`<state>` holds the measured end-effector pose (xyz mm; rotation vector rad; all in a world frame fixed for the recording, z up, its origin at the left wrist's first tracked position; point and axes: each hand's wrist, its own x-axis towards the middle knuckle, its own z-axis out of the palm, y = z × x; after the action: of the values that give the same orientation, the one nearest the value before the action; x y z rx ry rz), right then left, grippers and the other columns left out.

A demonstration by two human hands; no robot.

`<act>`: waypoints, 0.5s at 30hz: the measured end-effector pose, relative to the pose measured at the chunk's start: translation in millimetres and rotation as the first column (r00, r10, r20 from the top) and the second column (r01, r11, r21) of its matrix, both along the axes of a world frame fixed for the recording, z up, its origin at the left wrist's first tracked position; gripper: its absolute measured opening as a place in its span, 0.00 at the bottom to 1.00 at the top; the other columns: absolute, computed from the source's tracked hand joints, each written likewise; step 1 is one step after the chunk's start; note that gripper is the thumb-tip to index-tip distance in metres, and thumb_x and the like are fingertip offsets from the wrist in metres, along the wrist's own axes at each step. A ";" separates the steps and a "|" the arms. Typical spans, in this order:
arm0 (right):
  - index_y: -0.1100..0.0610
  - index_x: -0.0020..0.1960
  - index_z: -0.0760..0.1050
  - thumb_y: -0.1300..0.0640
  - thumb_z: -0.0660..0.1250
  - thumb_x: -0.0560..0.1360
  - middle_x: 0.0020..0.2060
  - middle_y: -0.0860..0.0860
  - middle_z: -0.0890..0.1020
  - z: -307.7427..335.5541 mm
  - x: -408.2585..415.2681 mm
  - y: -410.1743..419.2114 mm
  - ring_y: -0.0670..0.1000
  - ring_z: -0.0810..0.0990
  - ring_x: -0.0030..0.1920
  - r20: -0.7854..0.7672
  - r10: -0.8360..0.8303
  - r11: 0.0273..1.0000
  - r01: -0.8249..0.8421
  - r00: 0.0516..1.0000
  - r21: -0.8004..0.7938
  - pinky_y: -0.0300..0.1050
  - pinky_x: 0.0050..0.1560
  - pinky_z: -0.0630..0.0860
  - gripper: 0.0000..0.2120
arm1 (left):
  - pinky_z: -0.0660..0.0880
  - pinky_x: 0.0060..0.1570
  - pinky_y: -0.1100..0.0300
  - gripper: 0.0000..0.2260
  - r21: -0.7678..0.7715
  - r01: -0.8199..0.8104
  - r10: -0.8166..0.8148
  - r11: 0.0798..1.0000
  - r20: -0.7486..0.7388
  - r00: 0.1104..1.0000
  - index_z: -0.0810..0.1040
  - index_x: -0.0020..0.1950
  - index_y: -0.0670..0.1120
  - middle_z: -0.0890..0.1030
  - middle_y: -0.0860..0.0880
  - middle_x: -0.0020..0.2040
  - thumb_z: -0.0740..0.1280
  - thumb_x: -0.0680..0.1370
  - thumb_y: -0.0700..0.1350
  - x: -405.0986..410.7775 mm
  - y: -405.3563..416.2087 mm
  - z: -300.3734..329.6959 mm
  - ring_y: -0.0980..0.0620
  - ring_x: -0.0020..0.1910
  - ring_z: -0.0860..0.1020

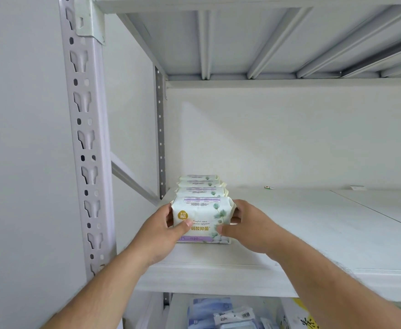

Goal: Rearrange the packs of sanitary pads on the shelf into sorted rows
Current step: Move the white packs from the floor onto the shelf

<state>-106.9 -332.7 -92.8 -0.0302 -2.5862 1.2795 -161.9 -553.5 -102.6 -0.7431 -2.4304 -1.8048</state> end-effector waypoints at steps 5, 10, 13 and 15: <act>0.45 0.65 0.71 0.46 0.74 0.63 0.57 0.39 0.81 -2.1 2.8 -0.5 0.40 0.79 0.58 0.030 -0.028 0.999 0.029 0.999 -0.038 0.48 0.60 0.79 0.31 | 0.76 0.57 0.58 0.14 0.015 0.015 -0.015 1.000 0.009 1.000 0.75 0.61 0.58 0.83 0.62 0.55 0.70 0.78 0.46 -0.7 -1.4 -2.7 0.61 0.57 0.80; 0.50 0.75 0.60 0.48 0.76 0.70 0.70 0.45 0.71 -2.8 20.1 0.4 0.43 0.73 0.66 0.069 -0.084 0.994 0.088 0.994 -0.065 0.43 0.63 0.73 0.39 | 0.69 0.69 0.49 0.28 -0.016 -0.040 0.040 0.999 -0.020 0.999 0.68 0.68 0.60 0.74 0.64 0.66 0.72 0.70 0.59 0.9 -5.7 -2.8 0.60 0.69 0.70; 0.52 0.79 0.53 0.43 0.72 0.73 0.76 0.47 0.65 -2.4 37.1 6.1 0.45 0.68 0.72 0.070 -0.124 0.992 0.126 0.990 -0.030 0.43 0.66 0.68 0.43 | 0.62 0.73 0.51 0.37 -0.117 -0.182 0.167 0.976 -0.126 0.978 0.55 0.78 0.56 0.64 0.60 0.75 0.70 0.74 0.58 18.6 -2.5 2.1 0.57 0.75 0.61; 0.51 0.80 0.52 0.41 0.69 0.75 0.77 0.46 0.63 -1.6 51.8 11.2 0.46 0.66 0.73 0.062 -0.149 0.989 0.147 0.987 0.034 0.44 0.66 0.67 0.41 | 0.58 0.74 0.55 0.37 -0.179 -0.268 0.226 0.947 -0.227 0.947 0.51 0.79 0.54 0.60 0.57 0.77 0.68 0.76 0.56 37.4 2.8 5.9 0.55 0.76 0.58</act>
<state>-55.1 -321.5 -94.5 -0.2572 -2.5999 1.2067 -124.5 -550.7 -96.6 -0.5674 -2.4674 -1.3316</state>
